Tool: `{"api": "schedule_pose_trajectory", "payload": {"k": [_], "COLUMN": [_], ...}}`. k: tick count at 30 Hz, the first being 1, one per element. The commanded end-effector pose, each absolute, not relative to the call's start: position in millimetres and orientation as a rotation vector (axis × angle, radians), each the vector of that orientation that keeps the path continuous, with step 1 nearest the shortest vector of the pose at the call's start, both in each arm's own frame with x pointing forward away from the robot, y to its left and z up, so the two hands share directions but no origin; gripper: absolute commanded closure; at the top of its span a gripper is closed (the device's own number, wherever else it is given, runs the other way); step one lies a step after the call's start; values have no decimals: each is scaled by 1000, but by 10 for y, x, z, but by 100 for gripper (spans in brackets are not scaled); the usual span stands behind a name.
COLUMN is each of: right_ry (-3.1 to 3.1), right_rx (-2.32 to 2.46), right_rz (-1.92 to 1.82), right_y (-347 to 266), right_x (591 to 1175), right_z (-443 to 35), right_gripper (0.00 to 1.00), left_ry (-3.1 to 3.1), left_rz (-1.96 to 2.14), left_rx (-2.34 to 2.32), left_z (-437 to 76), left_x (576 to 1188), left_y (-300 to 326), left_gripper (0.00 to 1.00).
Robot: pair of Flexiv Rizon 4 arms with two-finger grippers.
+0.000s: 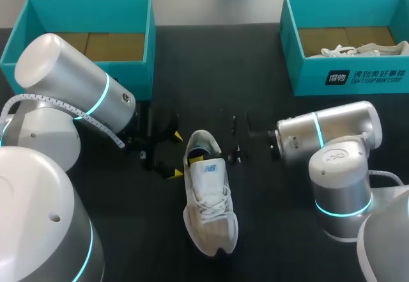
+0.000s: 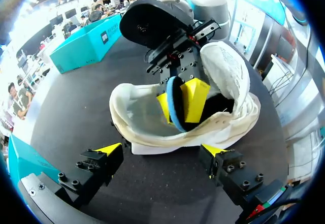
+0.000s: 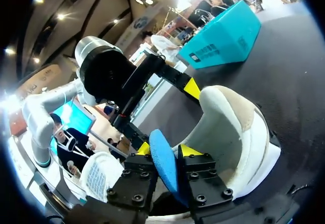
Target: Take the shoe out of the shoebox, open the shoe tongue, remove and reinsert the insole, then place the shoe into the shoebox
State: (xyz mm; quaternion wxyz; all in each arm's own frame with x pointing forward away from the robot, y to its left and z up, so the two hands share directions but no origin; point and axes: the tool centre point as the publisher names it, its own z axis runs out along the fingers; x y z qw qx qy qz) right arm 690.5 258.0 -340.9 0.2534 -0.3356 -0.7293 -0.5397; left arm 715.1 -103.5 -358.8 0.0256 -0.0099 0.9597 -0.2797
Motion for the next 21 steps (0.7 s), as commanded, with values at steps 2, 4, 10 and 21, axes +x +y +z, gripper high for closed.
{"api": "schedule_pose_trajectory", "payload": {"k": [2,4,10,21], "right_ry": [-2019,-2028,-2052,-2063], "right_rx": [-906,-900,-902,-914], "right_rz": [-1464,-1470,-1479,-1501], "right_y": [2581,2576,2531,2491], "right_x": [6945,6969,7034,7132], "right_z": [-3311,-3290,-3259,-3269], "right_gripper": [64,62,62,100], "left_ry": [2967,2967,2967,2967], "left_rz": [-858,-858,-858,-858], "left_rx": [-31,-31,-31,-31], "left_z": [-3594,-3594,-3594,-3594], "left_x": [7154,7154,7154,7154], "left_y": [-1048,-1048,-1048,-1048], "left_gripper": [0,0,0,0]}}
